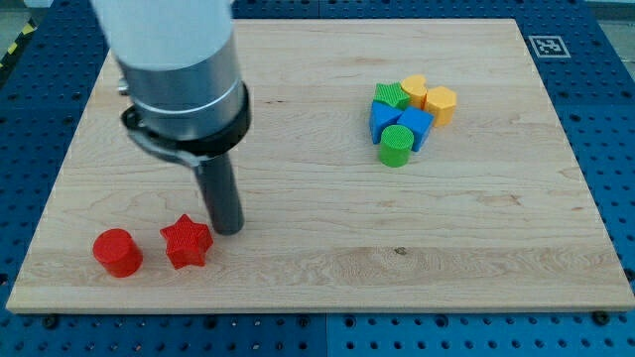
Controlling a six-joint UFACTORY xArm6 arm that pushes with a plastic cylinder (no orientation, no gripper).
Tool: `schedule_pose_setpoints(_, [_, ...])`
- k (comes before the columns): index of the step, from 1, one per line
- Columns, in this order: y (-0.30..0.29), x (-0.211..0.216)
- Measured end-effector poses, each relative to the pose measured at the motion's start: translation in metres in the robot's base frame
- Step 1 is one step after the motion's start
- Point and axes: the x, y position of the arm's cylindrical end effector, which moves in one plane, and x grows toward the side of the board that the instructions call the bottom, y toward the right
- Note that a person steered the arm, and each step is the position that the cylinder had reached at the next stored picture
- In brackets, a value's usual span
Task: Move the green circle into the right side of the red star
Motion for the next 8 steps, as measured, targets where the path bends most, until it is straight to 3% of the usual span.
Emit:
schedule_pose_setpoints(2, [-0.019,0.022])
schedule_pose_setpoints(3, [0.032,-0.007])
schedule_pose_setpoints(5, [0.24,-0.016])
schedule_pose_setpoints(6, [0.329,-0.054])
schedule_pose_setpoints(7, [0.35,-0.113])
schedule_pose_setpoints(8, [0.305,-0.13])
